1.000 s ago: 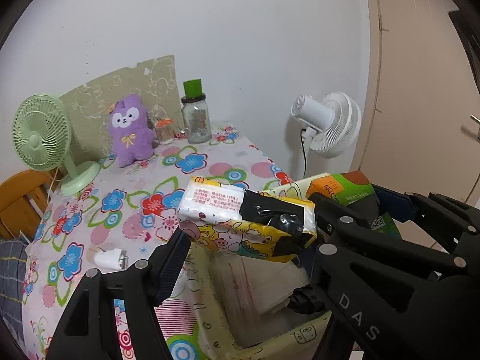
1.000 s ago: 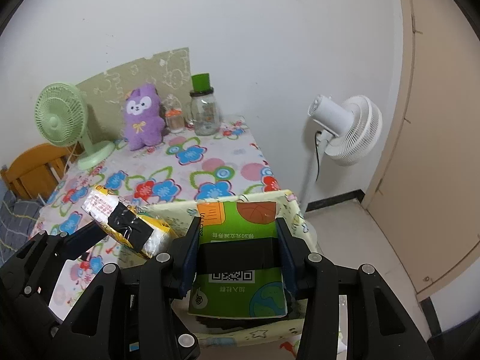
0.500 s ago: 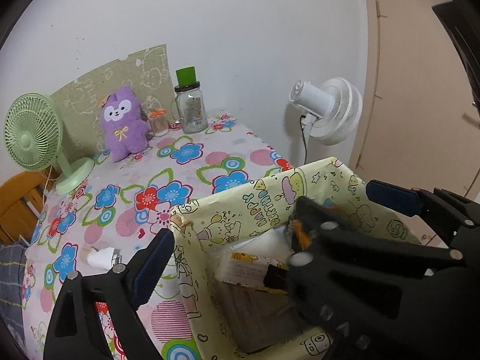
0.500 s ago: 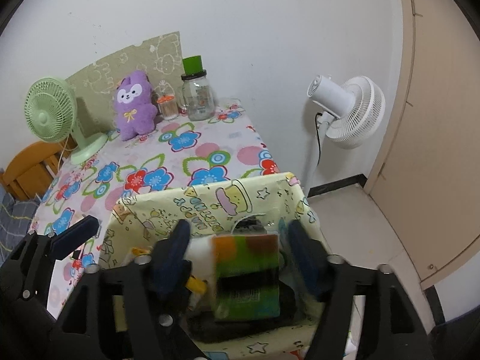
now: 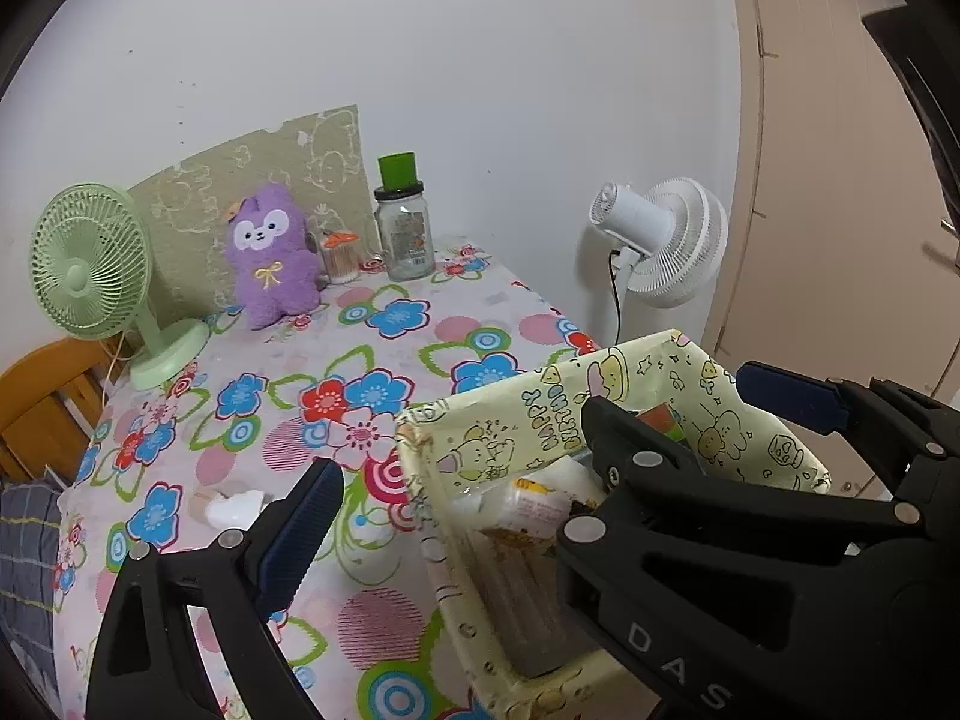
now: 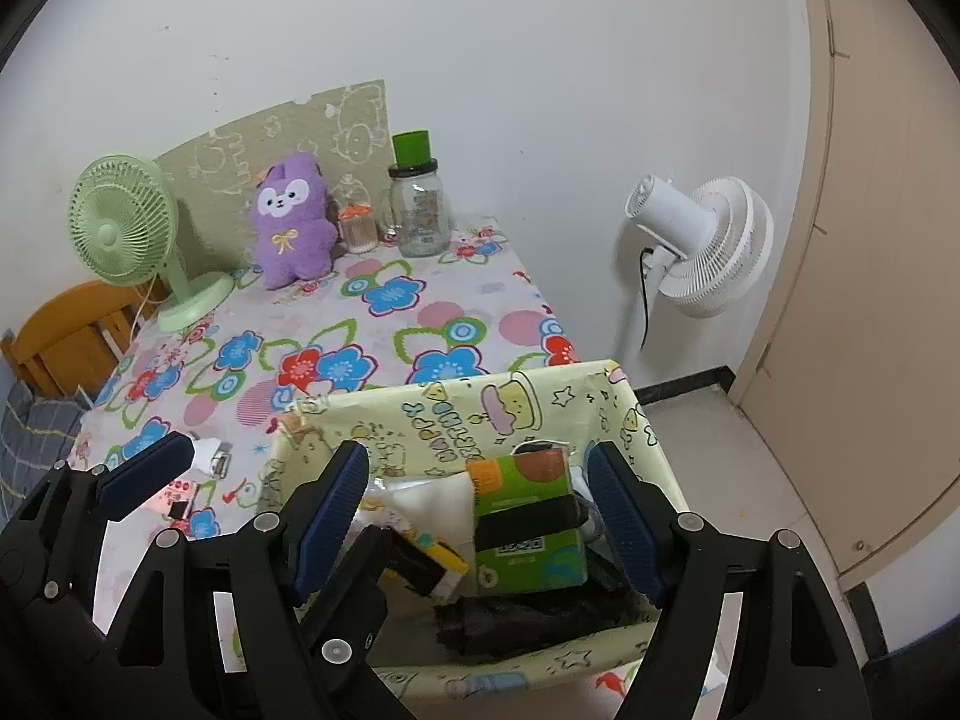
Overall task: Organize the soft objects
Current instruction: 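Lower both packs into the box and open both grippers, then withdraw both tools from the box back over the table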
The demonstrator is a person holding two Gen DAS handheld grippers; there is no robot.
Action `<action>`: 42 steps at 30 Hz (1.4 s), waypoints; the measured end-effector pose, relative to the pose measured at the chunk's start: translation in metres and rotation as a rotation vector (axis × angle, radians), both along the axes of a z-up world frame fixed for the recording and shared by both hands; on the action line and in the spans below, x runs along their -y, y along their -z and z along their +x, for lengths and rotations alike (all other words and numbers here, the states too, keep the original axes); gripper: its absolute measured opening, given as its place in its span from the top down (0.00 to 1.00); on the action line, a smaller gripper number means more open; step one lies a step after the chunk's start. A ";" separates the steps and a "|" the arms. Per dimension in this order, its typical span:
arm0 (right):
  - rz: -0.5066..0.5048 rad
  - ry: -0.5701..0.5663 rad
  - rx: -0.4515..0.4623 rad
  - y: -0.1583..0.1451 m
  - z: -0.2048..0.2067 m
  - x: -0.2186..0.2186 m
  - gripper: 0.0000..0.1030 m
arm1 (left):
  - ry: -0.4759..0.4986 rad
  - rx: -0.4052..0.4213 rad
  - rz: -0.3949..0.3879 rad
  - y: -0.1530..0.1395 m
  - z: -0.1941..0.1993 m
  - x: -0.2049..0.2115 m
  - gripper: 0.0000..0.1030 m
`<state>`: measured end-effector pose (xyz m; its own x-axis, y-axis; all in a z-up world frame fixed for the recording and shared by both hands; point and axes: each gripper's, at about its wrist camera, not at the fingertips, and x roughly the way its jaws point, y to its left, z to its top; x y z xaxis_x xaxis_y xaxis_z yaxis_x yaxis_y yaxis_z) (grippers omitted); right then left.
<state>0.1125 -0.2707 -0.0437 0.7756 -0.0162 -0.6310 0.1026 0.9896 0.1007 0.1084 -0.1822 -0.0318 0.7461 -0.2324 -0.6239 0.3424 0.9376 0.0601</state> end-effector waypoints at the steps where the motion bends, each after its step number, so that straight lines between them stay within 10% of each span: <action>1: -0.002 0.000 0.003 -0.002 -0.002 -0.003 0.24 | -0.003 0.003 -0.002 -0.001 -0.002 -0.002 0.06; 42: -0.042 -0.100 0.130 -0.039 -0.046 -0.112 0.07 | -0.121 0.082 -0.023 -0.025 -0.043 -0.113 0.00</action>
<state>0.0669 -0.1589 -0.0045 0.8499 0.0406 -0.5253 -0.0075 0.9979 0.0650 0.0651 -0.0689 -0.0070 0.8177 -0.1514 -0.5554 0.2216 0.9732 0.0610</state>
